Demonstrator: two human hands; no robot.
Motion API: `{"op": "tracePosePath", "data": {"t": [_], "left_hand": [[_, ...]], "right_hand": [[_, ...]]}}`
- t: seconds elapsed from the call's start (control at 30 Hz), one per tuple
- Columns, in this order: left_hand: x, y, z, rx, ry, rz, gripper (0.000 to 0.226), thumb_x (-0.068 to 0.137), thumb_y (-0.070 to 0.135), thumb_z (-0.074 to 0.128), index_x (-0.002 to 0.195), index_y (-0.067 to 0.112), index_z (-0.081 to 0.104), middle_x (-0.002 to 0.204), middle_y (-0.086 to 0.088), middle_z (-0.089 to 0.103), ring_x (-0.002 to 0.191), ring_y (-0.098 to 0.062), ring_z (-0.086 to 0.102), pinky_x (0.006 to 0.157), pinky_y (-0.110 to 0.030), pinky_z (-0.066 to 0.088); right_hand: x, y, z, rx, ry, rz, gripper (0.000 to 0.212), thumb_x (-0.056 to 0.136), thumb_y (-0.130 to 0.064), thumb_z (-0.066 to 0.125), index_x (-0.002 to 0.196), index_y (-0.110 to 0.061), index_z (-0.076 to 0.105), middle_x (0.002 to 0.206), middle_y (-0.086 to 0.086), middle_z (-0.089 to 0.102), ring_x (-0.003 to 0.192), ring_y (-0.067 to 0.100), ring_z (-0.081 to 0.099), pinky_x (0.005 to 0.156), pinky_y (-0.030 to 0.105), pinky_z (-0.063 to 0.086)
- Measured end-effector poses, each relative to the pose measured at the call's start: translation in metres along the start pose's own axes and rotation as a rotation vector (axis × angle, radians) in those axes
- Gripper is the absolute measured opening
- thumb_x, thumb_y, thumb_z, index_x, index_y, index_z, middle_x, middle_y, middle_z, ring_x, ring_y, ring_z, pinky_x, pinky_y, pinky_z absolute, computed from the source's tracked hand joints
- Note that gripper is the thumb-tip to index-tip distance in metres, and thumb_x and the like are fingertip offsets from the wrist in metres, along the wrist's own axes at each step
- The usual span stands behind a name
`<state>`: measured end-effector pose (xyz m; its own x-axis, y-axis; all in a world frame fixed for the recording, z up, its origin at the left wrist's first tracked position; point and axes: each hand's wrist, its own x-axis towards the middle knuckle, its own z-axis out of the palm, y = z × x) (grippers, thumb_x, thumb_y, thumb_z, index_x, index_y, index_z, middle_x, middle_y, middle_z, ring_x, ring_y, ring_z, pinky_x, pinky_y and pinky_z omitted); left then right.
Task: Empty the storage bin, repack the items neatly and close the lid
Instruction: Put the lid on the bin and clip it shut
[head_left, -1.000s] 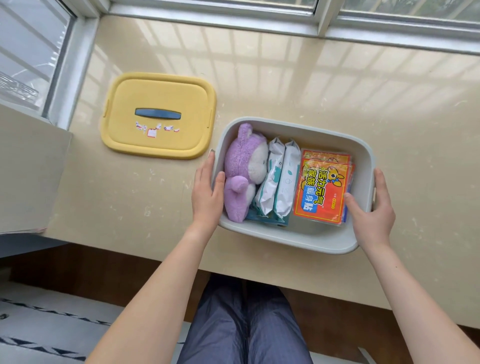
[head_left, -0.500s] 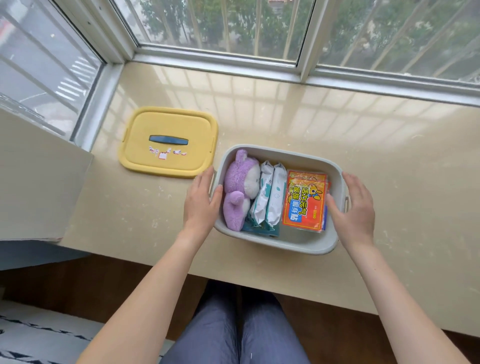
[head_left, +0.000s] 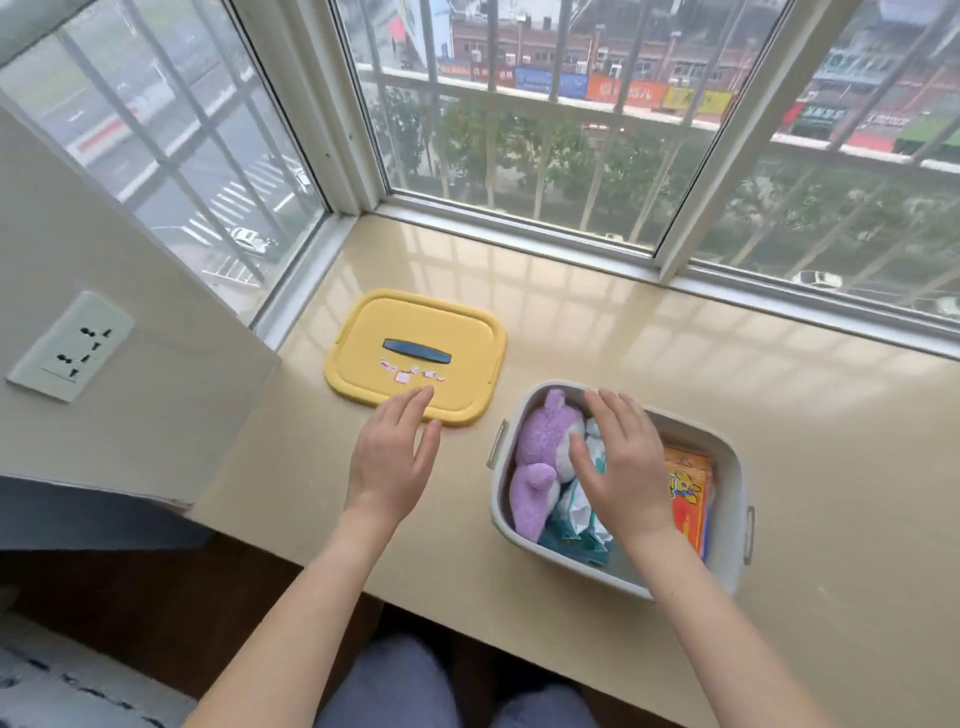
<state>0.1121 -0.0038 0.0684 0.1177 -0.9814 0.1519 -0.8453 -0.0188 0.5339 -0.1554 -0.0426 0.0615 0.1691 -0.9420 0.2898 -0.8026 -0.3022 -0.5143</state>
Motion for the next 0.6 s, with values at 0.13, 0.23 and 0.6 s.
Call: {"op": "tracePosePath", "data": {"t": [0.13,0.23,0.6], "left_hand": [[0.026,-0.061,-0.017,0.001,-0.032,-0.102,0.052,0.097,0.04,0.035,0.135,0.011,0.056,0.132,-0.008,0.059,0.122,-0.024,0.052,0.097,-0.041,0.047],[0.056,-0.116,-0.022,0.01,-0.069,-0.175,0.058,0.095,0.047,0.031,0.137,0.015,0.054,0.136,-0.004,0.056,0.124,-0.022,0.052,0.094,-0.038,0.046],[0.17,-0.288,0.056,0.018,-0.202,-0.257,0.057,0.096,0.036,0.054,0.148,0.016,0.039,0.149,-0.009,0.042,0.138,-0.025,0.035,0.113,-0.038,0.031]], "right_hand": [[0.035,-0.046,0.065,0.069,-0.085,0.054,0.052,0.092,-0.035,0.047,0.134,-0.007,0.057,0.135,0.015,0.057,0.128,0.035,0.051,0.108,0.049,0.039],[0.063,-0.075,0.12,0.112,-0.107,0.128,0.053,0.093,-0.038,0.045,0.138,-0.011,0.053,0.141,0.014,0.051,0.133,0.031,0.045,0.11,0.043,0.035],[0.116,-0.051,0.302,0.039,-0.114,0.673,0.057,0.094,-0.026,0.058,0.147,-0.015,0.04,0.153,0.015,0.036,0.141,0.033,0.031,0.116,0.046,0.027]]}}
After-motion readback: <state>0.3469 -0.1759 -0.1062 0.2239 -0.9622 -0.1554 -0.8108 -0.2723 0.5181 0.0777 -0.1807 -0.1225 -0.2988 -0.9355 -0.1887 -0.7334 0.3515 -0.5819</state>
